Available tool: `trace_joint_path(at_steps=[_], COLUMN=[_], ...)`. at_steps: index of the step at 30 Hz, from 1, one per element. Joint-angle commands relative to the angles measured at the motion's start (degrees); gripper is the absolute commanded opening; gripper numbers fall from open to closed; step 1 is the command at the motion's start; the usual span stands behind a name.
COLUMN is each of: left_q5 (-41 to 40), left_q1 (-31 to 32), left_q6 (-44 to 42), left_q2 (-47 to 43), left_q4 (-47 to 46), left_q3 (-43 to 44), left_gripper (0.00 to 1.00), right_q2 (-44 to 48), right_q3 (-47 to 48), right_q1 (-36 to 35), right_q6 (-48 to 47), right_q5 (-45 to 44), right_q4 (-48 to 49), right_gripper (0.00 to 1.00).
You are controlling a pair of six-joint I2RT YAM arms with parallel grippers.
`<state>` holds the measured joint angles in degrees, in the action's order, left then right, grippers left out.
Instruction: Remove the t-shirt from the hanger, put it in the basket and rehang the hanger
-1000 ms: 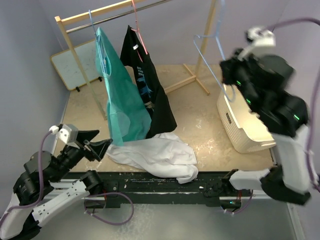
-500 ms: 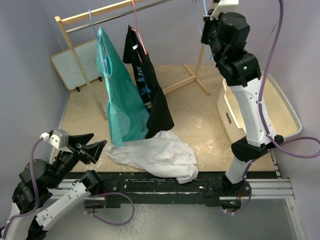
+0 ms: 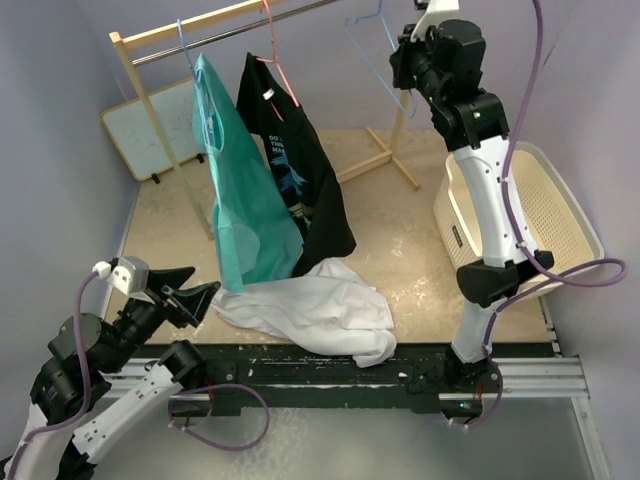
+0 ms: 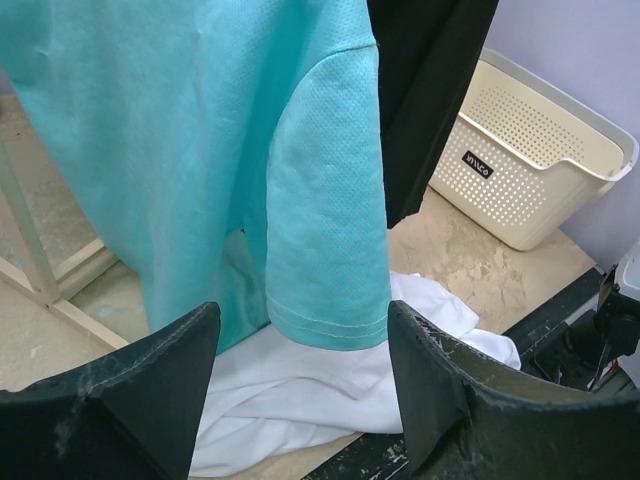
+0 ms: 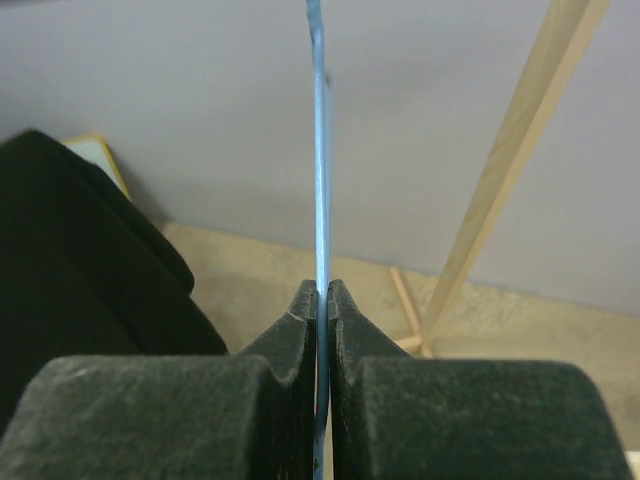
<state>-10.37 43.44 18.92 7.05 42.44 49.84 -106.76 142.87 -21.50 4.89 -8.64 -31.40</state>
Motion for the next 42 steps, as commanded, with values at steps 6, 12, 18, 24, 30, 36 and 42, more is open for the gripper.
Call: trace_joint_path(at_steps=[6,12,18,24,30,36,42], left_q5=[0.3,0.3,0.1,-0.1,-0.3,-1.0,-1.5], left_q1=[-0.3,-0.3,-0.3,-0.4,-0.4,-0.4,-0.4], left_q6=[-0.2,-0.2,-0.1,-0.1,-0.1,0.2,0.5], left_q2=[1.3,1.9,1.8,2.2,2.8,3.0,3.1], left_q4=[-2.9,-3.0,-2.9,-2.9,-2.8,-2.6,-2.4], left_q3=[-0.1,-0.1,-0.2,-0.2,-0.2,-0.2,-0.2], left_gripper=[0.71,0.71,0.7,0.7,0.69,0.68,0.67], right_q2=[10.5,30.2,47.8,56.2,53.5,47.4,35.6], right_q3=[-17.0,-39.5,-63.8,-85.6,-97.8,-104.7,-102.9], right_q1=[1.5,1.6,1.5,-13.8,-26.3,-31.4,-34.8], right_q6=[4.6,6.5,11.8,19.2,24.0,24.3,24.1], right_q5=[7.4,14.0,28.1,25.5,19.6,15.2,6.9], right_q4=[4.3,7.3,10.1,11.9,15.8,22.7,28.4], right_gripper=[0.86,0.99,0.85,0.69,0.68,0.97,0.99])
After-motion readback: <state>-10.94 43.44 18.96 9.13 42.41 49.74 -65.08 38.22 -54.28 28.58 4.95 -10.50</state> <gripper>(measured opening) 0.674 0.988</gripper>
